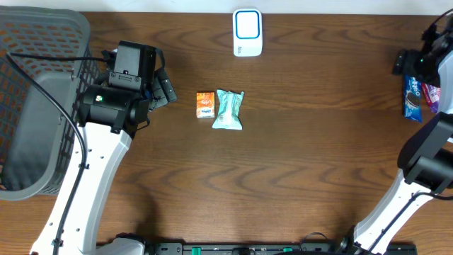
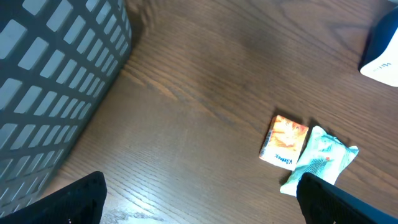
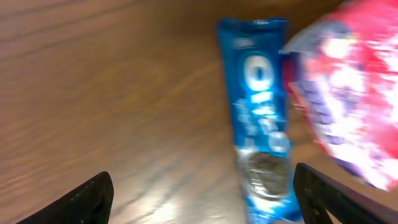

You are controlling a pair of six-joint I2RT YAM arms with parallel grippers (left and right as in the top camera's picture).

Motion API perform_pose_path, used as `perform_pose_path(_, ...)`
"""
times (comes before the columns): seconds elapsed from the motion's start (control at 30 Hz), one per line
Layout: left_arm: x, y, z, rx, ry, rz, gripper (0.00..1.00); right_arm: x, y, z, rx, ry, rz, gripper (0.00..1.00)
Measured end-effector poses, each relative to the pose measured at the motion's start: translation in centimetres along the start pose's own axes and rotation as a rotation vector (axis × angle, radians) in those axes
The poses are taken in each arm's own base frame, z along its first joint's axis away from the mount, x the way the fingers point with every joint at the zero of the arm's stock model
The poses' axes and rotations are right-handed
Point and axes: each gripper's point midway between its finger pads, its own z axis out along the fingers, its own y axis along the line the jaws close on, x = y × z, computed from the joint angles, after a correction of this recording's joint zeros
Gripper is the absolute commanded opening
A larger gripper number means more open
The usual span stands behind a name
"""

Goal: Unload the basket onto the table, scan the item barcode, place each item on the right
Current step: 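Carry the Oreo pack right and place it beside the purple pack, then reach the right gripper to the mint-green packet and grasp it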

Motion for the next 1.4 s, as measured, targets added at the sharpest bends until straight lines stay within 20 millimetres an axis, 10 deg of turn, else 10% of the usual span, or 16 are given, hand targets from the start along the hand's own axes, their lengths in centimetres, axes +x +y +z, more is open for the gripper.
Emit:
perform_pose_path(0.4, 0.0, 0.0, 0.0, 0.0, 0.0, 0.0, 0.98, 4.0, 19.5, -2.4, -0.55, 0.123, -0.173, 0.99)
perform_pose_path(0.7, 0.0, 0.0, 0.0, 0.0, 0.0, 0.0, 0.98, 14.2, 33.9, -3.6, -0.677, 0.315, -0.421, 0.99)
perform_pose_path(1.4, 0.0, 0.0, 0.0, 0.0, 0.0, 0.0, 0.98, 23.7, 43.7, 0.8, -0.717, 0.367, -0.15, 0.77)
